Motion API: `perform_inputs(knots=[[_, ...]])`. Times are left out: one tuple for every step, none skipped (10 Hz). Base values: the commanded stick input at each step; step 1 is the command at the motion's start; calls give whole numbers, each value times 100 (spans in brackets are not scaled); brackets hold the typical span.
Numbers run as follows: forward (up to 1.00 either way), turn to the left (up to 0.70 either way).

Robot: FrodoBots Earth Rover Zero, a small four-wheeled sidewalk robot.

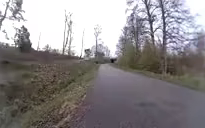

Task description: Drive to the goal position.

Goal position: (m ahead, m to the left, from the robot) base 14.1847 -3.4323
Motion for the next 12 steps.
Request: perform_inputs(knots=[[70, 0], [70, 0], [70, 0], [70, 0], [70, 0], [70, 0], [70, 0], [70, 0], [70, 0], [70, 0], [70, 0], [70, 0]])
